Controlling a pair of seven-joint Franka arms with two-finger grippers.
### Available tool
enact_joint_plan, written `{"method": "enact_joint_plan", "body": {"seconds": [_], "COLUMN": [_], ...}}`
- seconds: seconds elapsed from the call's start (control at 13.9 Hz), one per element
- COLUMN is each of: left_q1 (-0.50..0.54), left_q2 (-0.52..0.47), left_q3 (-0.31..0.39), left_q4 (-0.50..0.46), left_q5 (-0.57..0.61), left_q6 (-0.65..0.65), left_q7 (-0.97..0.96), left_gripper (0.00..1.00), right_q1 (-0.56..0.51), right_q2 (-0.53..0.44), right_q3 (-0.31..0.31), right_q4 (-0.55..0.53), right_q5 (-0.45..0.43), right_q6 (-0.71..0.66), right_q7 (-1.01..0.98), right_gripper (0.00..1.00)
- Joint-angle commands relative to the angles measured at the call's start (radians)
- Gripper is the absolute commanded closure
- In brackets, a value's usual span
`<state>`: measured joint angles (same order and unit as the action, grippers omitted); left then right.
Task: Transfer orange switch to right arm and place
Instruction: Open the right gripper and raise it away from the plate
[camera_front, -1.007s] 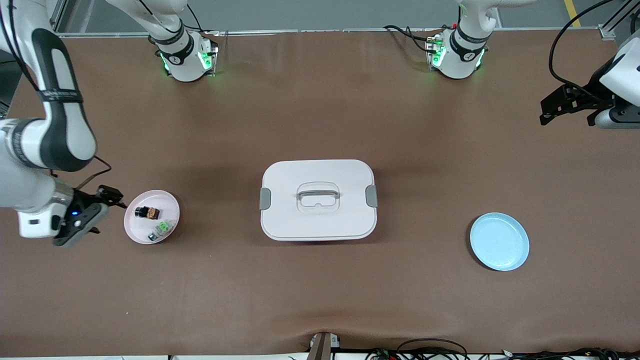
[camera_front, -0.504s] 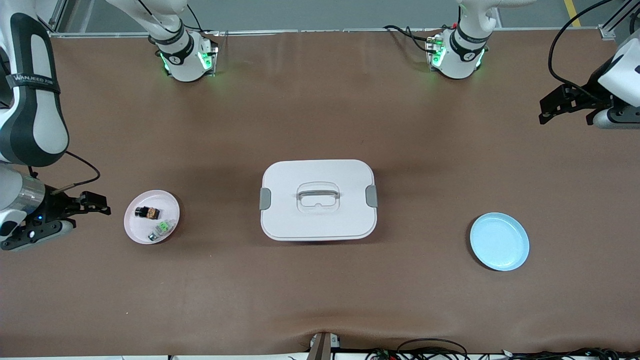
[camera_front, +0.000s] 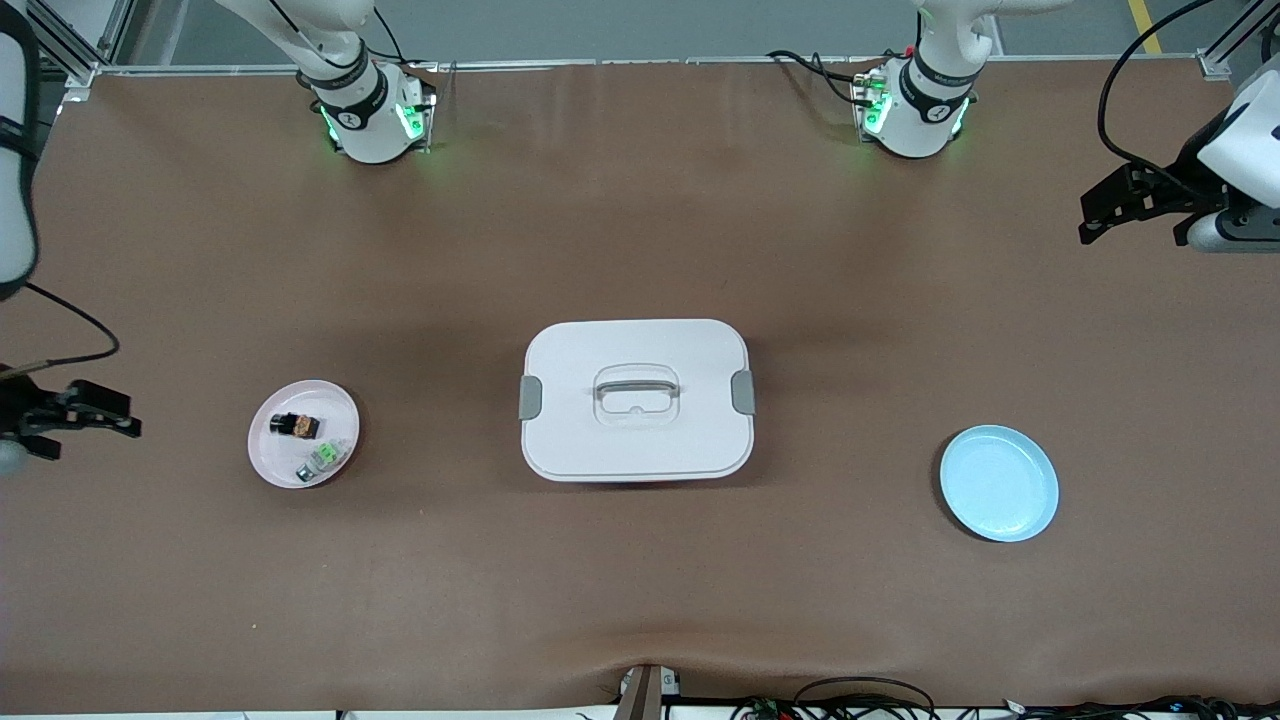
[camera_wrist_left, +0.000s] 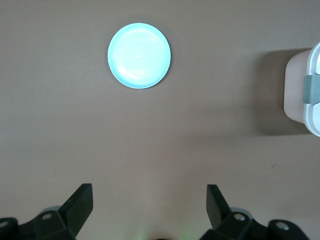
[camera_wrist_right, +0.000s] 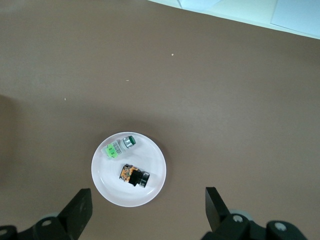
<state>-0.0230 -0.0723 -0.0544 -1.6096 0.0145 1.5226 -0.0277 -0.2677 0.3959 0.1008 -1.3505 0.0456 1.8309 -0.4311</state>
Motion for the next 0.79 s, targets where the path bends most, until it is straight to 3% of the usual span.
{"method": "enact_joint_plan", "body": {"seconds": [0.0,0.5,0.72], "left_q1": [-0.003,-0.002,-0.002], "left_q2": [-0.031,-0.031,-0.031], "left_q3": [0.008,0.008,0.010], "left_q4": [-0.021,-0.023,-0.024], "left_q5": [-0.011,-0.011,-0.011], "left_q6": [-0.013,-0.016,-0.016], "left_q7": [0.023,0.023,0.023], "left_gripper": [0.00,0.00,0.00], "right_q1": [-0.015,0.027,0.051], "right_q2": [-0.005,-0.098,-0.100], "right_q3": [0.020,0.020,0.020], "right_q4": [0.040,0.065,0.068], "right_q5": [0.014,0.000,0.002], "right_q6": [-0.068,-0.300,-0.312], "right_q7": [0.018,0.280,0.382], "right_gripper": [0.00,0.00,0.00]}}
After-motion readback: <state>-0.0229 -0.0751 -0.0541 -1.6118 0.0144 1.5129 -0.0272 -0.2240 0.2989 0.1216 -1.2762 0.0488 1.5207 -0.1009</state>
